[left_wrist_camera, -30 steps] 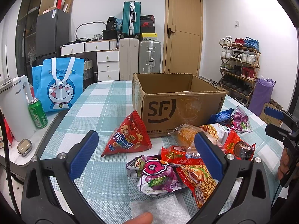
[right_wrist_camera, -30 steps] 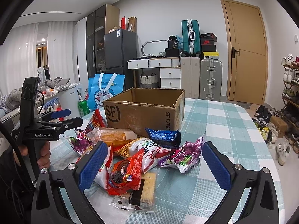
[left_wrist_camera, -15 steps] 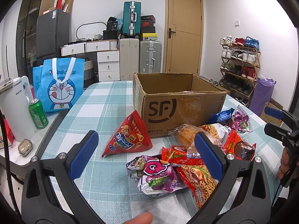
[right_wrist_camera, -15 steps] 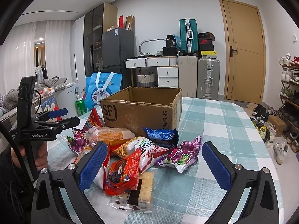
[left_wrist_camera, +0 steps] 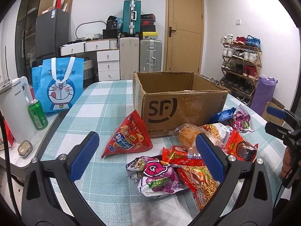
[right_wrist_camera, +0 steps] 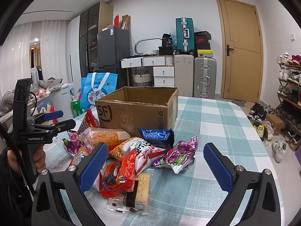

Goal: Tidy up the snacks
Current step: 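Lower the right gripper onto the red Oreo pack while the left gripper lowers onto the white noodle-snack bag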

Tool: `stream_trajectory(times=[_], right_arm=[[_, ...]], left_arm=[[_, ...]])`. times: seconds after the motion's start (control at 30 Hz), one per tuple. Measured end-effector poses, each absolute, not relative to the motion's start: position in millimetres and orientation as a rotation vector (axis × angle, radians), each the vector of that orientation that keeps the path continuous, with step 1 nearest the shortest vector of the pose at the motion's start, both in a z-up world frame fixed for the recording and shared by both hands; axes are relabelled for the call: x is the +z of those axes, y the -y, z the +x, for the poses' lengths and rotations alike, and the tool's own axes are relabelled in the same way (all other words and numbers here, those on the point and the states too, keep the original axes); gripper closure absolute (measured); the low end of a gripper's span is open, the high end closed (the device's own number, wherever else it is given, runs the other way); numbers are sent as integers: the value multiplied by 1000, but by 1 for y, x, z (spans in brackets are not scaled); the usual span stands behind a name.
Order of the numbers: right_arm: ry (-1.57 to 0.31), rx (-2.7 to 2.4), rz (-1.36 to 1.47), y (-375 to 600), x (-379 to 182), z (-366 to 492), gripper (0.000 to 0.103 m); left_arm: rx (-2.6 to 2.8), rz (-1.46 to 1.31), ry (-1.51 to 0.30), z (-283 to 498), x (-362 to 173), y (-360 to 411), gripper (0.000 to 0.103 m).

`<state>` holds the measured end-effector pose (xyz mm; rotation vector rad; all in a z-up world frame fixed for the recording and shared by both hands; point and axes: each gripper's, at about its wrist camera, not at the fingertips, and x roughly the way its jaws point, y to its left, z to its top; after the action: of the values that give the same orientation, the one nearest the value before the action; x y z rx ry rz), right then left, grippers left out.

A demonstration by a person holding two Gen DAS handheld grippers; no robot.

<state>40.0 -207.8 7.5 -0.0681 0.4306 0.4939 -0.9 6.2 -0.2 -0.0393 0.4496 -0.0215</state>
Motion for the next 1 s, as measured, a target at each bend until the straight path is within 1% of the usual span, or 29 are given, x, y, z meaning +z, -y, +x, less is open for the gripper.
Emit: stream_trajectory(times=[0.1,0.23,0.43,0.53,0.6,0.67,0.73,0.77,0.8,0.87,0.93,0.97,1.0], right_arm=[[-443,484,-73,207,7,41,0],[-512,486,-80,204,3,47,0],[-606,511,-67,197,-2,52,1],[-652,512,-77,190,-8,54,6],[-678,516,-82,184,-12,56,16],[-715,538,-72,180,-16,59,22],[-735,555,-57,177,-19,61,22],[-743,561,-55,175,-20,61,24],[-753,571,-52,172,-22,62,27],[-776,592,-40,168,-25,63,28],[-798,599,-40,163,-27,64,33],[-810,603,-39,160,-28,65,39],[-817,608,-36,158,-30,66,42]], left_arm=[[-56,-24,-442,-1,1,1,1],[-30,6,-447,0,0,7,1],[-28,-57,-461,3,-2,-5,1],[-34,-80,-479,4,-3,-11,1],[-24,-74,-495,6,-4,-11,1],[-38,-78,-508,7,-4,-9,1],[-74,-84,-511,5,-3,-5,1],[-87,-83,-513,4,-2,-2,1],[-100,-77,-514,3,-1,2,1],[-125,-49,-517,-1,-1,12,1],[-149,-12,-530,-3,-3,23,1],[-157,0,-536,-4,-4,26,1],[-165,15,-543,-5,-5,31,1]])
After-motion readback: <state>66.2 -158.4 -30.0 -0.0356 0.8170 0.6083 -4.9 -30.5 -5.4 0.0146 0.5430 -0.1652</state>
